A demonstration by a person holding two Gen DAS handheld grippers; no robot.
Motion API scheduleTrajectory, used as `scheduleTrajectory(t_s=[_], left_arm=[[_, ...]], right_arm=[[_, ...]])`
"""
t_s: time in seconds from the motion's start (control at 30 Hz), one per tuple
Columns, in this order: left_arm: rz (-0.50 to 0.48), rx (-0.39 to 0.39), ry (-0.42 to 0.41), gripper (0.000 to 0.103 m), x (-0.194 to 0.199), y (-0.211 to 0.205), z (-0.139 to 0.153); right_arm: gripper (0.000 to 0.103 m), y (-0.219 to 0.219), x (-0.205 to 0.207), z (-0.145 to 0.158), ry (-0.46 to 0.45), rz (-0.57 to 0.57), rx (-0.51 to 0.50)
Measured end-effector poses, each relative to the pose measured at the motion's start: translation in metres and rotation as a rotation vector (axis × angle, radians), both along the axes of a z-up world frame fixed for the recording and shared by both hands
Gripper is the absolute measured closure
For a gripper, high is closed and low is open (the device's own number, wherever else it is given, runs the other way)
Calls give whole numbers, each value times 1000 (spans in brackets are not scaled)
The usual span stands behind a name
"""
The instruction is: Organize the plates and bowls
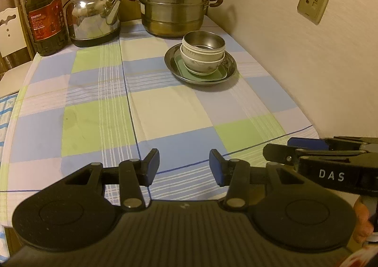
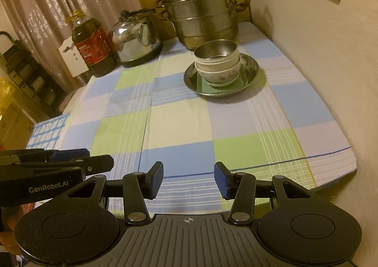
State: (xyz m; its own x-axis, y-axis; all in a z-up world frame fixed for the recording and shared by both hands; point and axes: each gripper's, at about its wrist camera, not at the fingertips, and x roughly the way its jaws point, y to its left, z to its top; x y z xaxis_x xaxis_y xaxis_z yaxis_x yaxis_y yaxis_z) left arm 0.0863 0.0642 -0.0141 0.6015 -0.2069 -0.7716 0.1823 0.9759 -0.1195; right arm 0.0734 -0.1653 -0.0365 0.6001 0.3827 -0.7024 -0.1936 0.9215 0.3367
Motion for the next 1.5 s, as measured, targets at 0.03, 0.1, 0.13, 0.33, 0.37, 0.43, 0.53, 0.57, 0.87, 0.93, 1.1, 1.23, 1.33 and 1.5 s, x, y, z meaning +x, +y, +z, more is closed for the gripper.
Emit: scheduleTrajectory(t_s=[0.03, 0.1, 0.13, 0.33, 0.37, 0.43, 0.53, 0.57, 0.87, 0.93, 1.1, 1.23, 1.33, 1.5], left_arm=[[0, 1, 0, 59, 0, -1, 0], [3, 0, 1, 59, -1, -2, 0], [5, -1, 1, 59, -2, -3, 0], [16, 2, -2, 59, -3, -3, 1], [18, 2, -1, 59, -3, -3, 1], [21, 3, -2, 59, -4, -4, 1], [23, 5, -1, 59, -4, -4, 1], [21, 4, -2, 59, -4, -4, 1], [18, 4, -2, 59, -2, -4, 2], [18, 4, -2, 59, -1, -4, 2], [18, 4, -3, 59, -1, -4, 2], [19, 4, -2, 59, 0, -4, 2], [18, 3, -2, 59, 0, -3, 2], [19, 3, -1, 59, 1, -3, 3]], right_arm=[[55, -1, 1, 0, 1, 3, 1], [55, -3, 1, 0, 2, 7, 0], [55, -3, 1, 0, 3, 10, 1], [55, -4, 3, 0, 2, 30, 2], [55, -4, 3, 0, 1, 33, 2], [55, -4, 4, -1, 1, 36, 4], [55, -4, 5, -1, 3, 39, 6], [55, -4, 4, -1, 3, 41, 7], [55, -4, 5, -1, 2, 41, 7], [55, -4, 5, -1, 2, 41, 7], [55, -5, 7, -1, 2, 41, 7], [55, -5, 7, -1, 1, 41, 7], [55, -5, 7, -1, 1, 41, 7], [55, -5, 7, -1, 2, 41, 7]])
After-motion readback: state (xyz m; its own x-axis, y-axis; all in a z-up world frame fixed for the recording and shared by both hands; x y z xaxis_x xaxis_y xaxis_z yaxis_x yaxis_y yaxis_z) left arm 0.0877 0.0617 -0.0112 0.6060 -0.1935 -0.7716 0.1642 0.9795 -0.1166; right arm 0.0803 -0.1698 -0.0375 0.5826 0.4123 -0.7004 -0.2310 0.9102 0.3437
